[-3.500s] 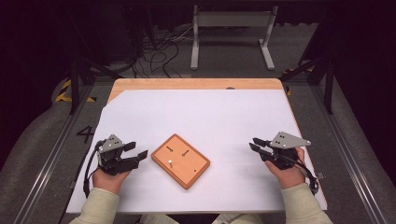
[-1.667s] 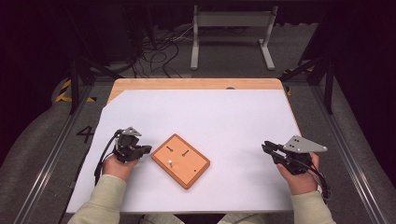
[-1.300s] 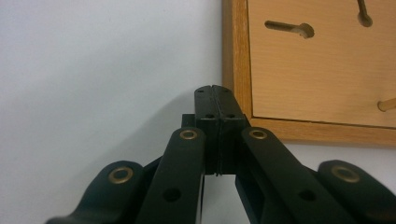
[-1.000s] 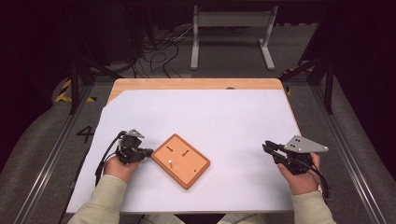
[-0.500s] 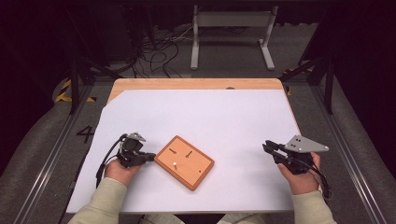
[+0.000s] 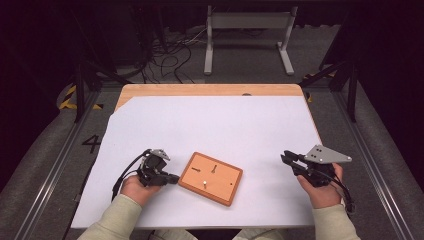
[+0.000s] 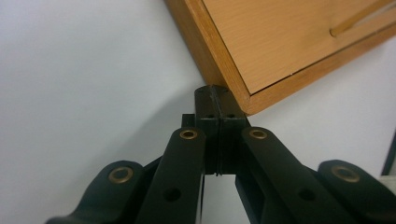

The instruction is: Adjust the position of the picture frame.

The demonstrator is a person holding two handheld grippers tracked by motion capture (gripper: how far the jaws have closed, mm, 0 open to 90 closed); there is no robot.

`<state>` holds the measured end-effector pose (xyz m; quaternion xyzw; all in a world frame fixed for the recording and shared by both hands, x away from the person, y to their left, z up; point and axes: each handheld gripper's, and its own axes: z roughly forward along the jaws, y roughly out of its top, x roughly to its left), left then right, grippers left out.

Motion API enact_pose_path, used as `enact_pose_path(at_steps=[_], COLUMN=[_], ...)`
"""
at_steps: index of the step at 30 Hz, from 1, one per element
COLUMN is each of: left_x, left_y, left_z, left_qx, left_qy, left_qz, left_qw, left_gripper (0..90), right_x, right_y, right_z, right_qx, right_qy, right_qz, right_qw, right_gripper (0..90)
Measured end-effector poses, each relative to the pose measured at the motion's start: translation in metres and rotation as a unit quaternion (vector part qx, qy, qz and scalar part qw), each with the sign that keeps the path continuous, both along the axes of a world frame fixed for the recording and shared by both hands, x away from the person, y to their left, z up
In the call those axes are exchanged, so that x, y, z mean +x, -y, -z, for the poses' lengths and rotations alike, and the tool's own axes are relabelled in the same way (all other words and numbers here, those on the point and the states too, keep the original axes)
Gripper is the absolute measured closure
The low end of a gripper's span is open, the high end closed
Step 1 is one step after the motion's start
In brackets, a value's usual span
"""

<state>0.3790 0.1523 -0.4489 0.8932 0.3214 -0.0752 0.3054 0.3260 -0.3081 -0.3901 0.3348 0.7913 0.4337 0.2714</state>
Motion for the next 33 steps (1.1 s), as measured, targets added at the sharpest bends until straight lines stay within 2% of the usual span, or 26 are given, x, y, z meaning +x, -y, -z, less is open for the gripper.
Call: enact_pose_path(at_steps=[7,12,14,15,17,19,21,22,24,25,28,29,31,33], left_x=[-0.009,-0.011,-0.012,-0.012,-0.012,-0.013,-0.016,-0.017,-0.020,-0.022,-0.026,-0.027,-0.029,-0.031], left_y=[0.022,0.025,0.024,0.023,0.020,0.015,0.010,0.009,0.004,0.002,-0.004,-0.008,-0.014,-0.020], left_z=[0.001,0.001,0.000,-0.001,-0.005,-0.009,-0.015,-0.017,-0.022,-0.024,-0.029,-0.030,-0.032,-0.034], left_qx=[-0.007,-0.010,-0.005,-0.007,-0.019,-0.036,-0.058,-0.068,-0.092,-0.104,-0.135,-0.145,-0.169,-0.182], left_qy=[-0.012,-0.005,0.015,0.018,0.037,0.065,0.098,0.104,0.126,0.145,0.170,0.183,0.208,0.228], left_qz=[0.042,0.051,0.043,0.038,0.030,0.021,0.011,0.004,-0.006,-0.011,-0.031,-0.039,-0.061,-0.076], left_qw=[0.9990,0.9986,0.9990,0.9991,0.9987,0.9970,0.9934,0.9922,0.9877,0.9839,0.9755,0.9716,0.9614,0.9534], left_gripper=[89.9,89.8,86.8,79.4,76.2,70.0,66.5,64.5,63.3,61.9,57.8,56.1,52.4,50.5], right_x=[0.000,0.000,-0.001,-0.003,-0.006,-0.010,-0.012,-0.014,-0.016,-0.017,-0.020,-0.020,-0.021,-0.022], right_y=[-0.002,-0.007,-0.014,-0.020,-0.033,-0.049,-0.061,-0.066,-0.073,-0.075,-0.083,-0.085,-0.089,-0.092], right_z=[0.001,0.001,0.001,0.001,0.001,0.004,0.006,0.007,0.009,0.009,0.012,0.013,0.015,0.017], right_qx=[0.001,0.005,-0.002,-0.007,-0.021,-0.038,-0.047,-0.048,-0.050,-0.050,-0.055,-0.057,-0.060,-0.063], right_qy=[-0.007,-0.030,-0.039,-0.043,-0.053,-0.062,-0.070,-0.073,-0.080,-0.082,-0.090,-0.091,-0.097,-0.102], right_qz=[-0.008,-0.042,-0.071,-0.087,-0.122,-0.152,-0.171,-0.178,-0.189,-0.192,-0.207,-0.211,-0.218,-0.224], right_qw=[0.9999,0.9987,0.9967,0.9953,0.9910,0.9857,0.9817,0.9801,0.9775,0.9766,0.9726,0.9716,0.9693,0.9671], right_gripper=[80.6,90.0,90.0,90.0,90.0,90.0,90.0,90.0,90.0,90.0,90.0,90.0,90.0,90.0])
